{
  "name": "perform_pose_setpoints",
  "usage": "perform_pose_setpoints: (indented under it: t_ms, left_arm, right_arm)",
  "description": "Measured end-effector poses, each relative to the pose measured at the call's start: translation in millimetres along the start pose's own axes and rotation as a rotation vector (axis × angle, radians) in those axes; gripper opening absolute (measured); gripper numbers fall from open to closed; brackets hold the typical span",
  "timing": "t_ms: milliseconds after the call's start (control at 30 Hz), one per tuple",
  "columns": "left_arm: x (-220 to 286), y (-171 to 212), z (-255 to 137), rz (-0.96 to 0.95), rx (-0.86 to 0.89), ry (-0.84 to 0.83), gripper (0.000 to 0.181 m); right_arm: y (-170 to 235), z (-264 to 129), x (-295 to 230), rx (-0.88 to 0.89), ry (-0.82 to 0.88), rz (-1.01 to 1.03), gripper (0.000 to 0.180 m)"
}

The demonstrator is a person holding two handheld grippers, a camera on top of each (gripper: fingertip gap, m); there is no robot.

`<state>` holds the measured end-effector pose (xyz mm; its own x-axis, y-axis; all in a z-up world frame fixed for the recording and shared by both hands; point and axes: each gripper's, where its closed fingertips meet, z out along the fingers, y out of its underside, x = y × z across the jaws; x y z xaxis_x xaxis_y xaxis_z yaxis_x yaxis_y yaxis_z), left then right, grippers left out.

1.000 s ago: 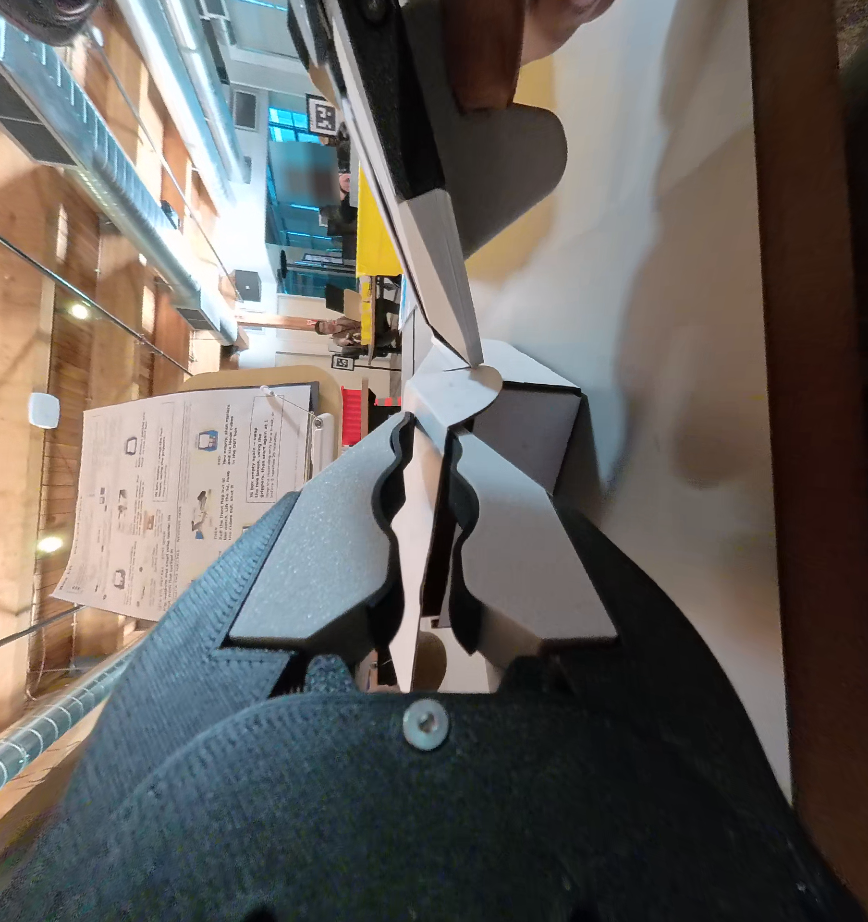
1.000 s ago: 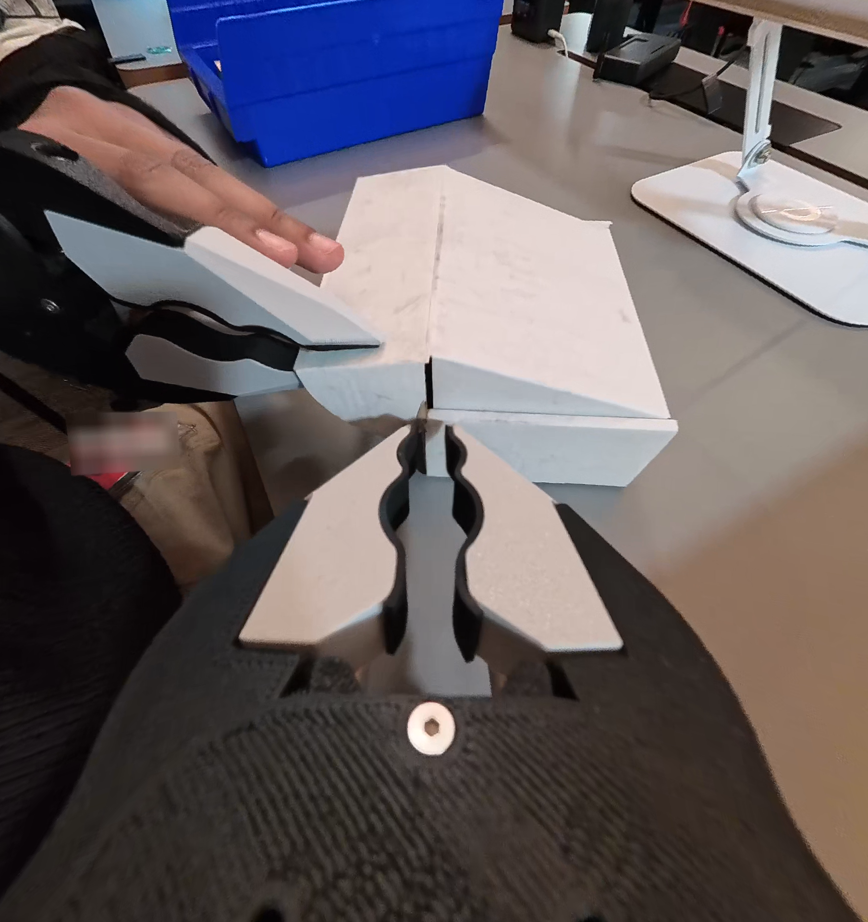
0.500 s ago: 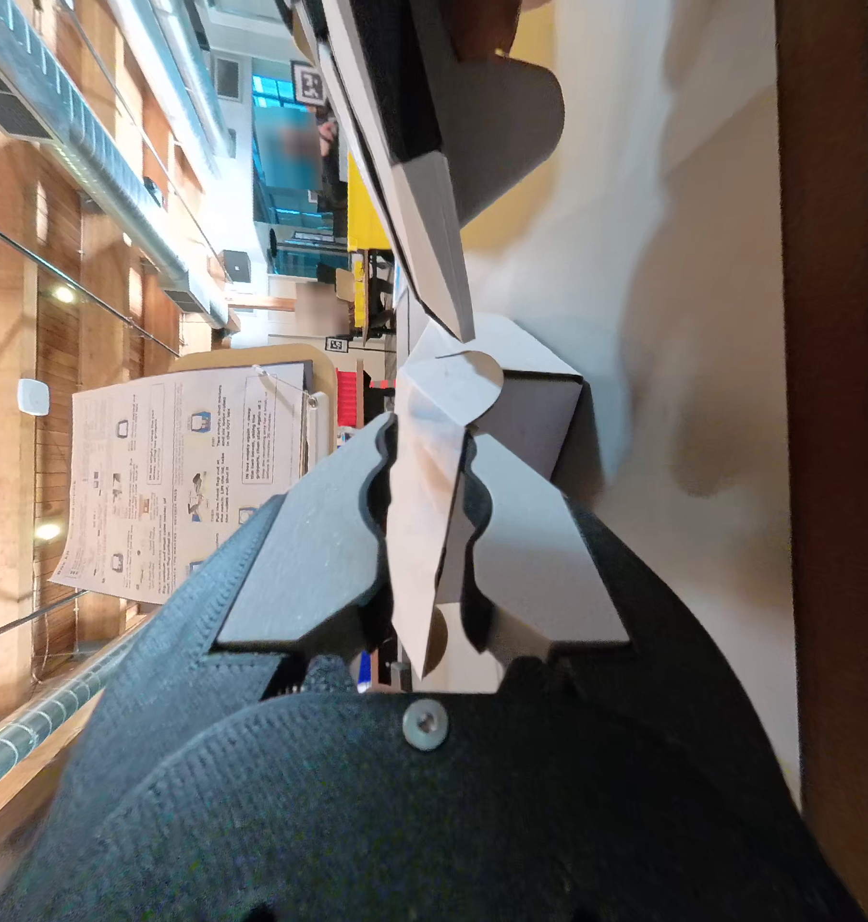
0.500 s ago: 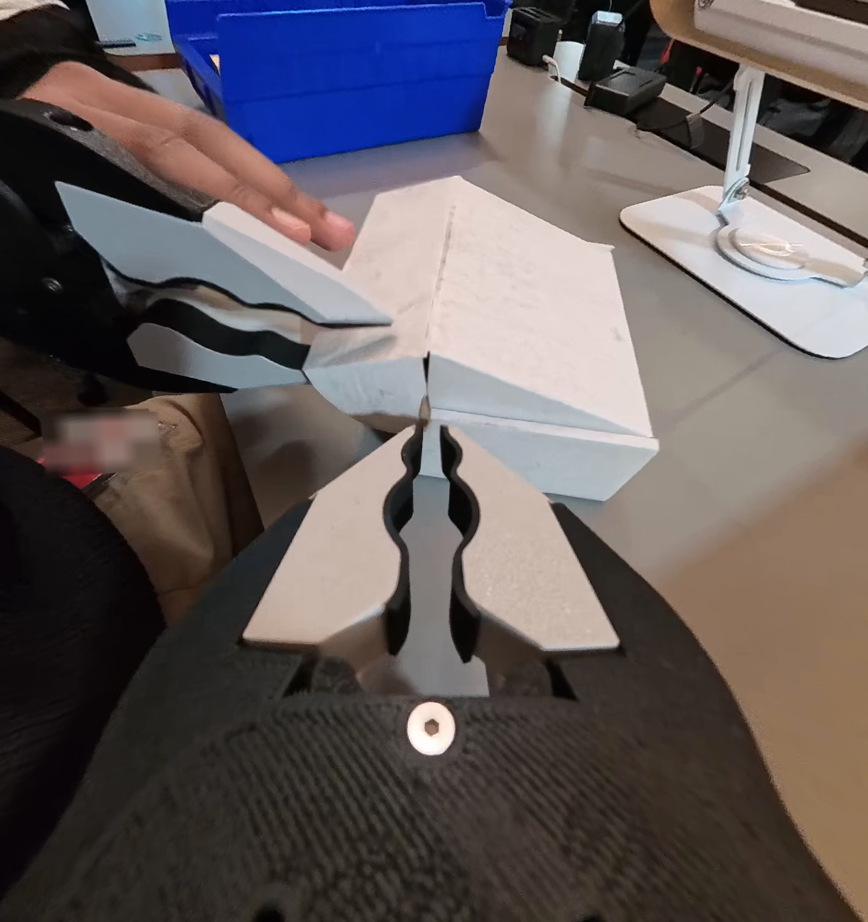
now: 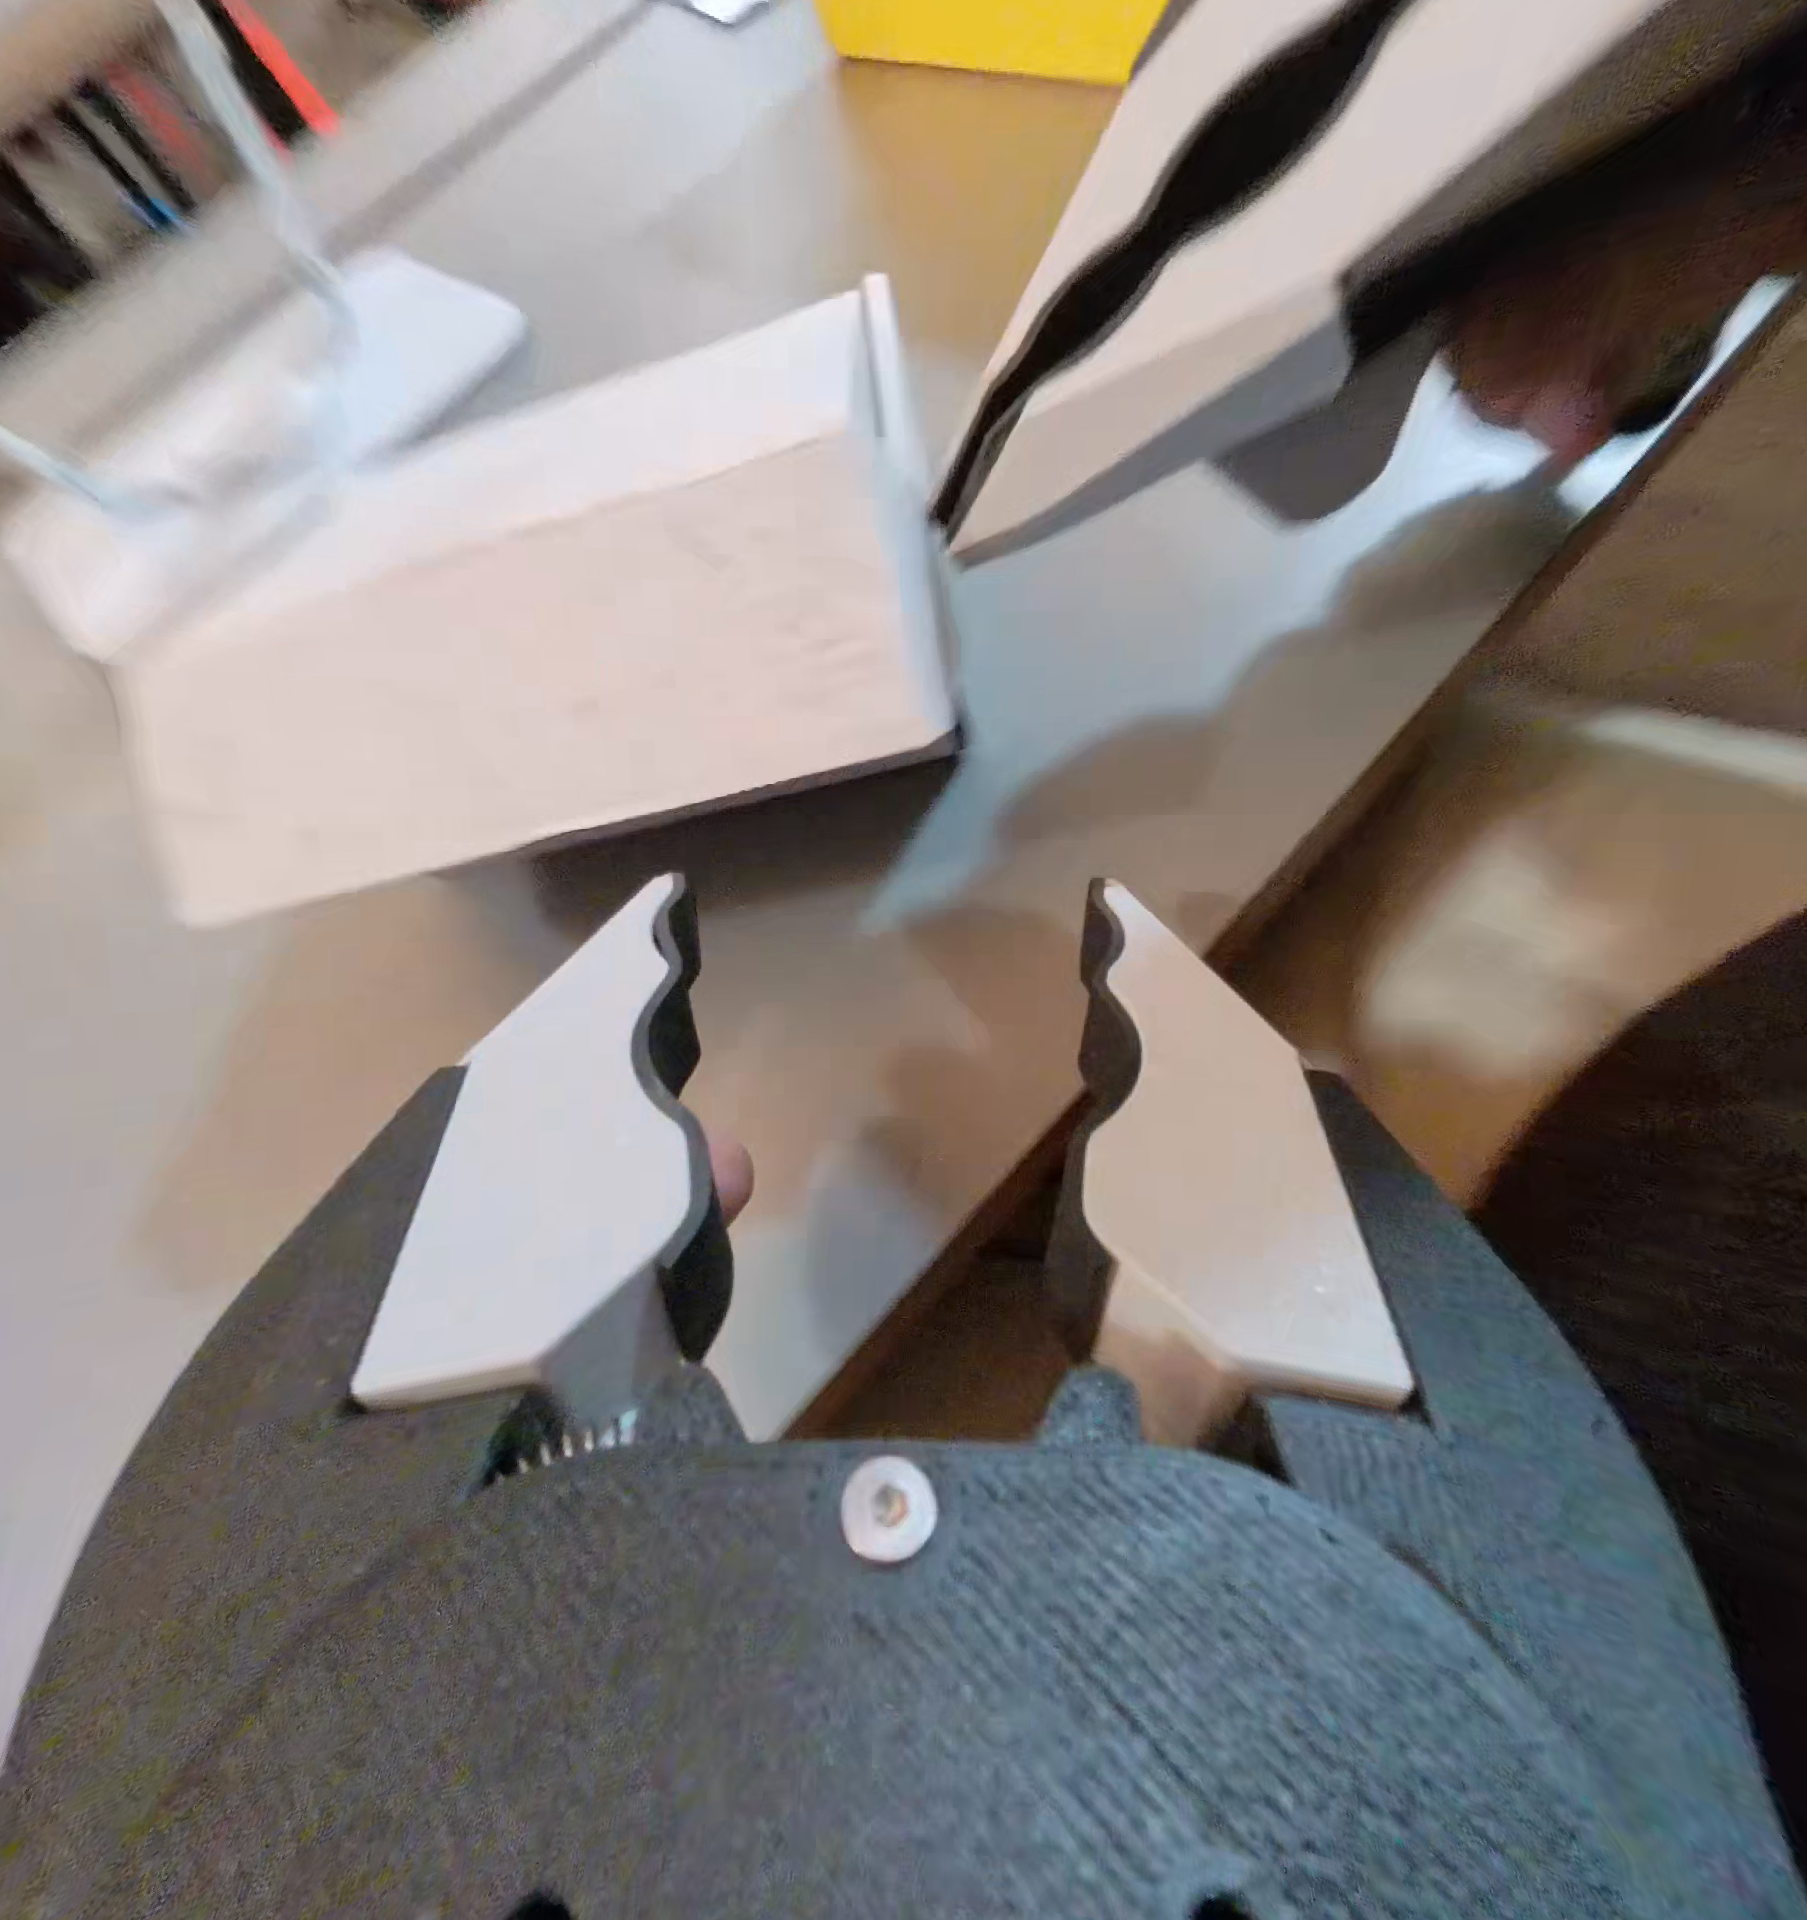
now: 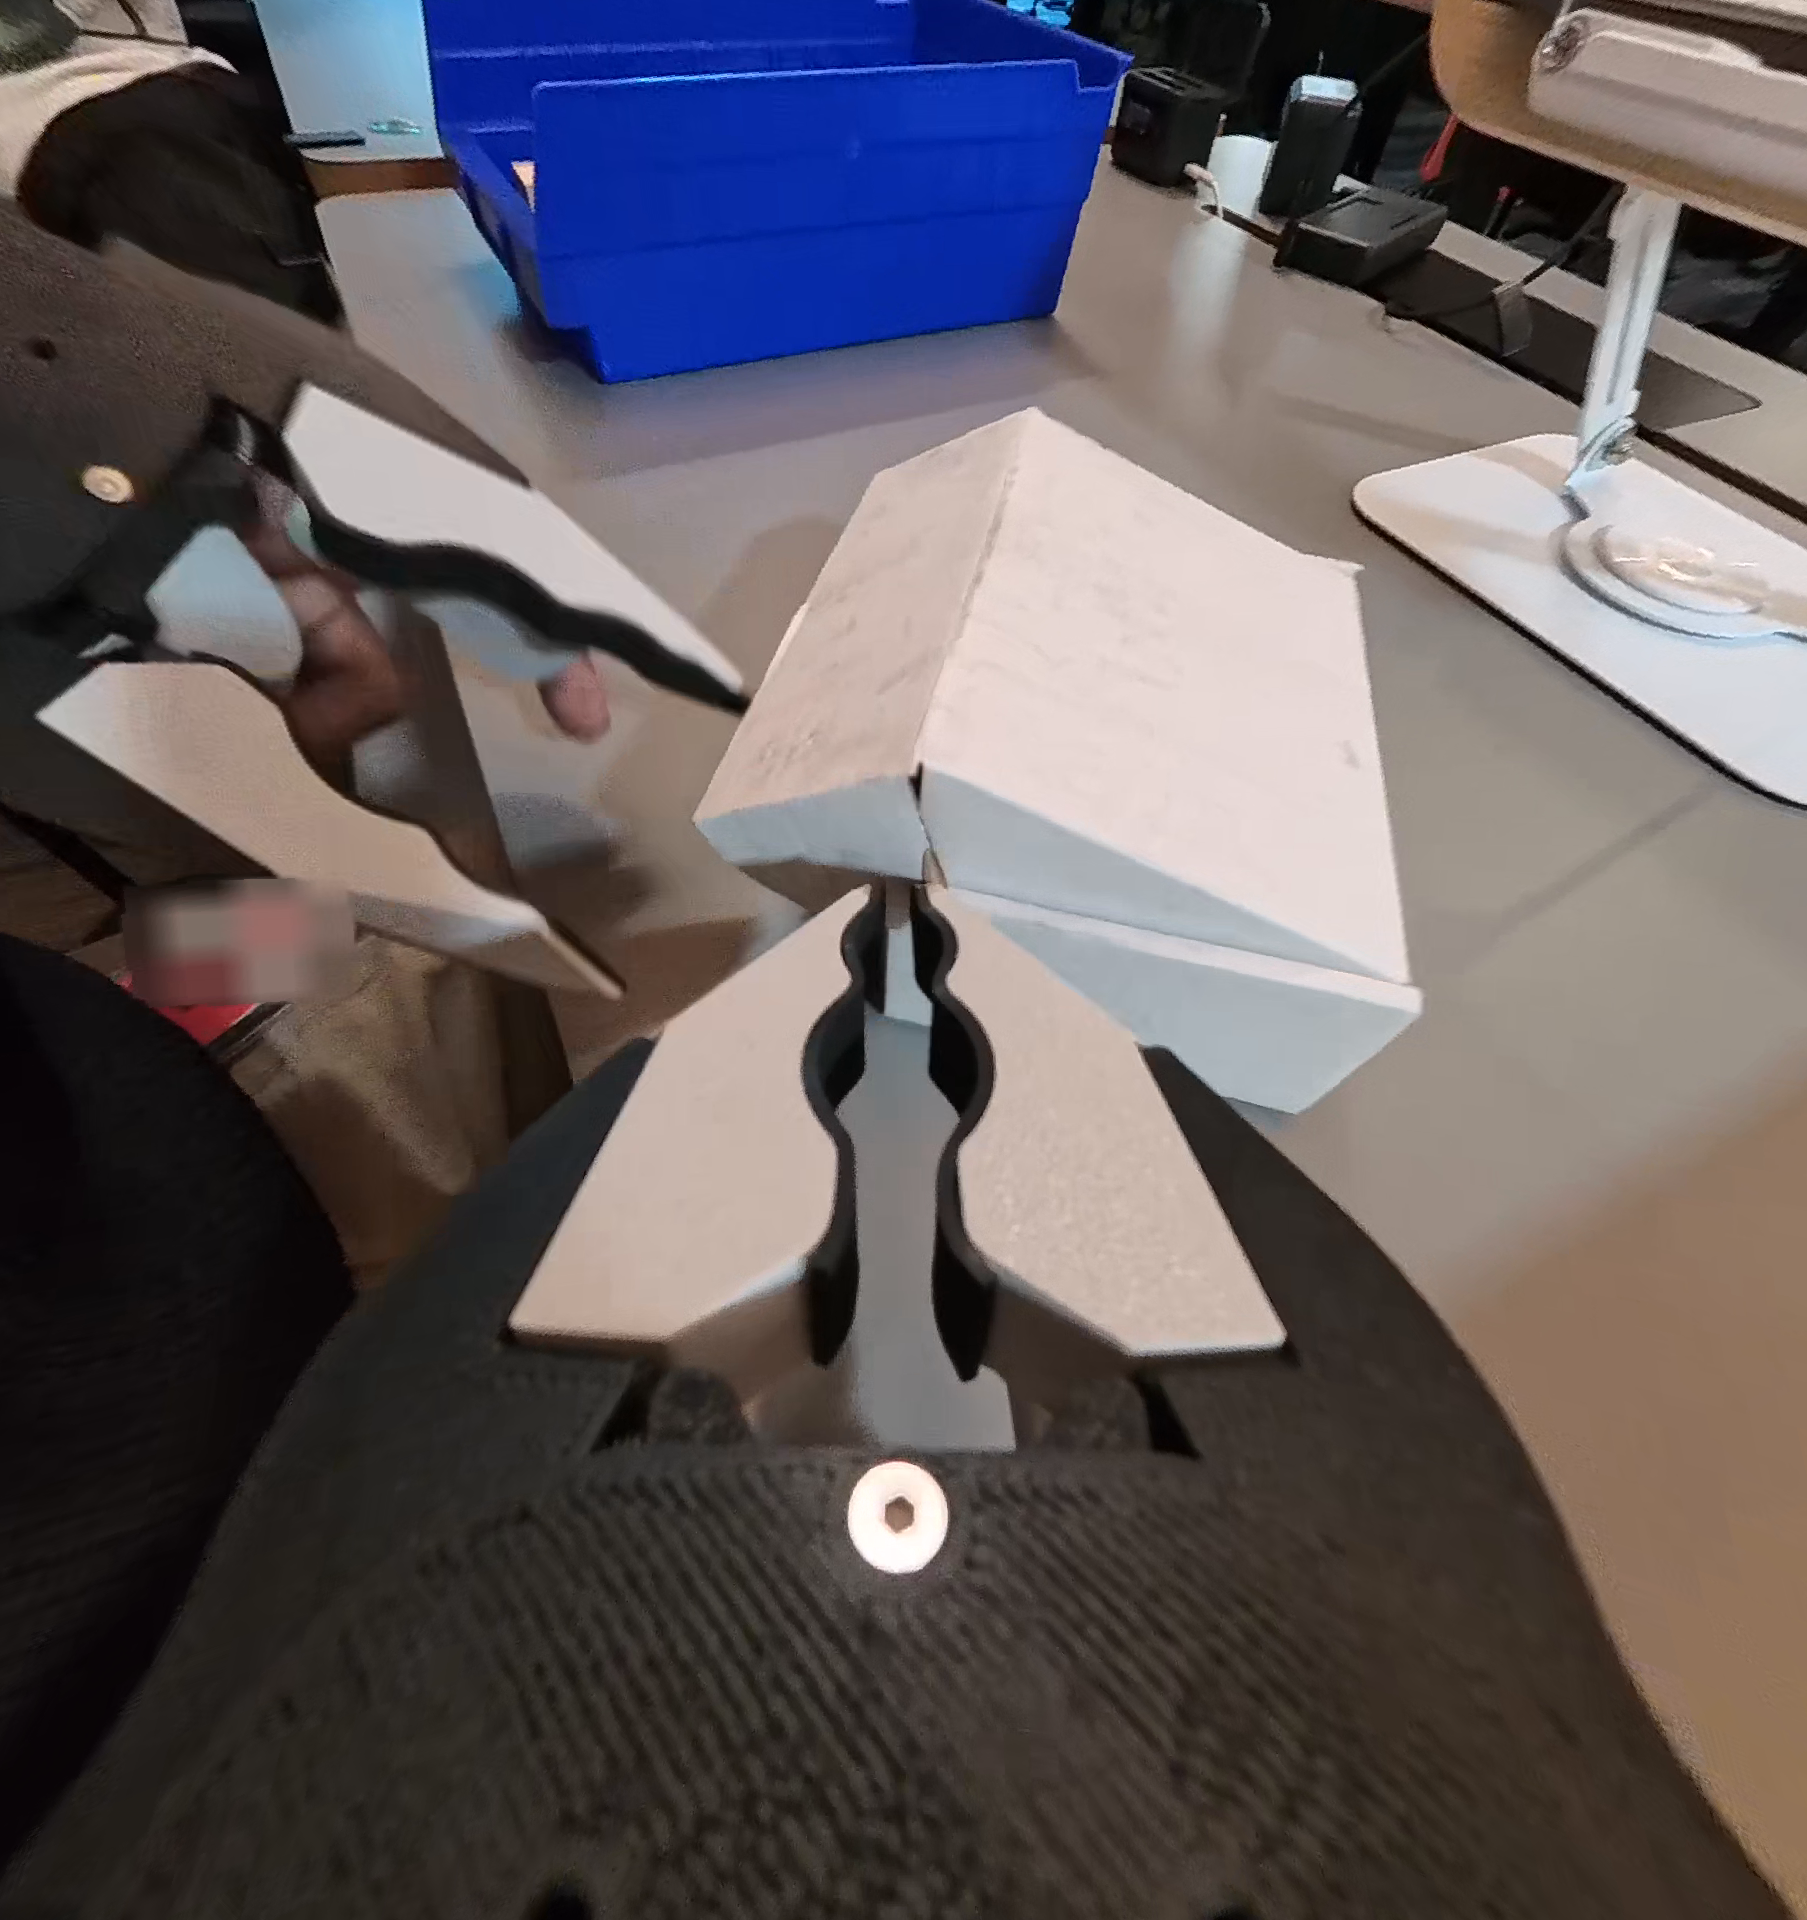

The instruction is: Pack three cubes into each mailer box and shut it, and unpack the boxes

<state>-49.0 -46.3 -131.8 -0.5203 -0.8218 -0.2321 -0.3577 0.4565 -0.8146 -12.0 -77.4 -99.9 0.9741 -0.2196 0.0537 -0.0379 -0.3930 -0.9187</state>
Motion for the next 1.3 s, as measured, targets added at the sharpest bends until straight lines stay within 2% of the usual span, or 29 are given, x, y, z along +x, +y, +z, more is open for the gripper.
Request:
perform_pose_setpoints:
  t_ms: [67,167,233,300,367,500,633,800,1067,1300]
  left_arm:
    - [10.1,-5.0,5.2,-0.172,-0.003,0.069,0.072]
    - [8.1,-11.5,11.6,-0.315,0.020,0.072,0.067]
    - [1.4,-17.8,12.5,-0.364,0.082,0.068,0.053]
    - [-8.2,-20.7,10.7,-0.429,0.133,0.069,0.021]
    - [-9.7,-25.3,6.4,-0.508,0.181,0.128,0.007]
    - [-13.8,-32.2,2.0,-0.617,0.243,0.184,0.001]
    - [-24.6,-27.7,2.2,-0.535,0.230,0.131,0.001]
    - [-29.0,-25.3,1.1,-0.447,0.214,0.096,0.000]
    - [-32.1,-22.1,-1.9,-0.406,0.192,0.093,0.000]
    - [-30.8,-12.4,-0.4,-0.444,0.149,0.136,0.000]
  right_arm:
    - [0.5,4.1,-5.3,-0.006,-0.022,0.003,0.004]
    - [-1.9,10.0,-13.0,-0.001,-0.044,-0.010,0.004]
    - [-4.5,14.3,-17.9,0.007,-0.059,-0.015,0.003]
    - [-5.9,17.7,-21.5,0.010,-0.070,-0.018,0.003]
    - [-5.4,20.3,-24.0,0.007,-0.076,-0.017,0.004]
    - [-3.4,23.4,-27.2,-0.004,-0.075,-0.031,0.005]
    - [-9.0,18.7,-20.8,0.019,-0.044,-0.058,0.008]
    - [-19.0,15.9,1.3,0.055,0.092,-0.141,0.009]
    - [-14.6,32.7,6.0,-0.016,0.161,-0.306,0.008]
    - [-13.0,35.6,9.8,-0.002,0.101,-0.121,0.008]
